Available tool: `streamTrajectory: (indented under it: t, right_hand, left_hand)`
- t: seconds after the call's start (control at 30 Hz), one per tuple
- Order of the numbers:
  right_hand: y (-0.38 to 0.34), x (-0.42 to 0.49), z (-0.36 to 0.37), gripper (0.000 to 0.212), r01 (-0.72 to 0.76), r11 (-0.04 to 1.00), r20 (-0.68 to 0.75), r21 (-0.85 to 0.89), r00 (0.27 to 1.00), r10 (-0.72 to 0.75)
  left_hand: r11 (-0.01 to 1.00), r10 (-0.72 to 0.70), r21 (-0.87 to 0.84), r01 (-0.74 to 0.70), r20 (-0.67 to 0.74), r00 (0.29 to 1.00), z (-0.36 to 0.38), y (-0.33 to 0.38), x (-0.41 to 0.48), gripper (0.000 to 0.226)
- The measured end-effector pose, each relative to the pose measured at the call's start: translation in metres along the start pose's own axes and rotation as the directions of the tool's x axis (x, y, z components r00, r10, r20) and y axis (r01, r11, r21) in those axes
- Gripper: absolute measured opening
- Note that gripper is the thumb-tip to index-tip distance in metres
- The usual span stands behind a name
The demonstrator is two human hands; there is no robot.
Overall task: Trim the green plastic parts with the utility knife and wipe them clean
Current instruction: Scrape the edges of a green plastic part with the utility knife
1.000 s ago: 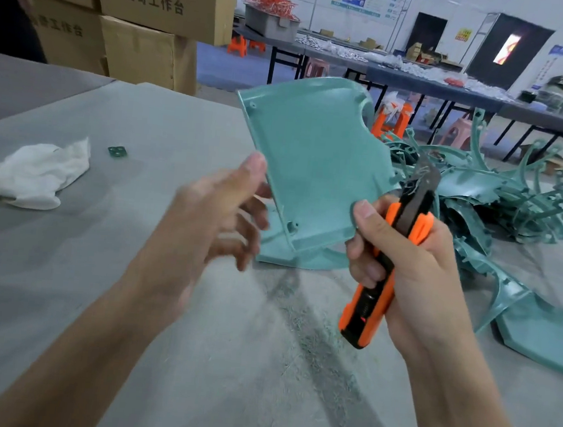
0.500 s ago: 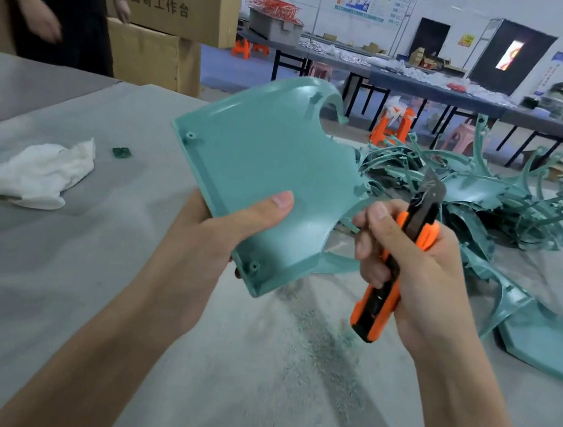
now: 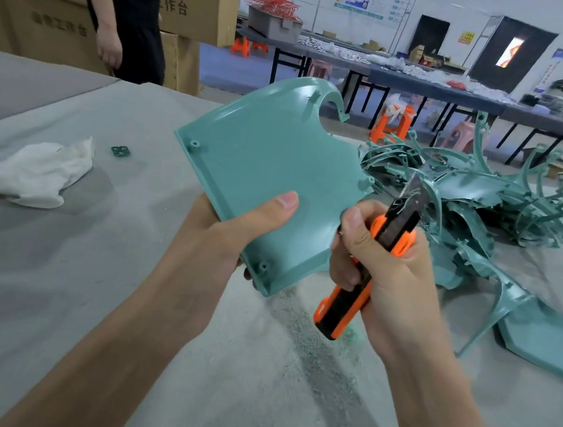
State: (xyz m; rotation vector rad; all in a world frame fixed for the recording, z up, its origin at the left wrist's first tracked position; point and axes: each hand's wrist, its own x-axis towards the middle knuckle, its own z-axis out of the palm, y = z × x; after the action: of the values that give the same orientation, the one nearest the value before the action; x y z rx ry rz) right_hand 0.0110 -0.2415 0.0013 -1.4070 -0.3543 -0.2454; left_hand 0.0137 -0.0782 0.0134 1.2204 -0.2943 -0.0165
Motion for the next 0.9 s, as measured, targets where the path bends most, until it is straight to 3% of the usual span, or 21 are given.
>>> streamTrajectory:
  t: [0.1, 0.2, 0.3, 0.33, 0.4, 0.5, 0.73, 0.9]
  right_hand:
    - [0.001, 0.002, -0.003, 0.025, 0.059, 0.998, -0.032, -0.031, 0.998, -0.060]
    - [0.000, 0.003, -0.007, 0.021, 0.131, 0.964, -0.046, -0.230, 0.988, -0.146]
    - [0.005, 0.001, 0.000, 0.082, 0.184, 0.912, 0.046, -0.367, 0.983, -0.179]
    - [0.005, 0.000, 0.004, 0.092, 0.205, 0.899, 0.093, -0.386, 0.979, -0.183]
    - [0.008, -0.003, 0.011, 0.089, 0.228, 0.887, 0.151, -0.401, 0.972, -0.181]
    - [0.010, -0.006, 0.014, 0.073, 0.244, 0.888, 0.129, -0.390, 0.969, -0.209]
    - [0.010, -0.006, 0.012, 0.080, 0.291, 0.856, 0.118, -0.427, 0.957, -0.266]
    - [0.013, -0.007, 0.011, 0.082, 0.352, 0.834, 0.089, -0.425, 0.933, -0.349]
  left_hand:
    - [1.000, -0.009, -0.026, 0.009, -0.010, 1.000, 0.001, 0.002, 0.000, 0.040]
    - [0.997, -0.005, -0.075, -0.003, -0.104, 0.995, -0.001, 0.004, 0.001, 0.036]
    - [0.995, -0.019, -0.097, 0.006, -0.133, 0.991, 0.000, 0.005, 0.000, 0.043]
    - [0.995, -0.027, -0.104, 0.013, -0.134, 0.991, 0.001, 0.006, -0.001, 0.043]
    - [0.993, -0.057, -0.105, 0.044, -0.121, 0.991, 0.003, 0.006, -0.003, 0.042]
    - [0.988, -0.115, -0.113, 0.104, -0.096, 0.989, 0.006, 0.007, -0.006, 0.038]
    - [0.969, -0.191, -0.177, 0.173, -0.091, 0.977, 0.011, 0.010, -0.008, 0.020]
    - [0.972, -0.159, -0.188, 0.141, -0.085, 0.984, 0.014, 0.011, -0.010, 0.012]
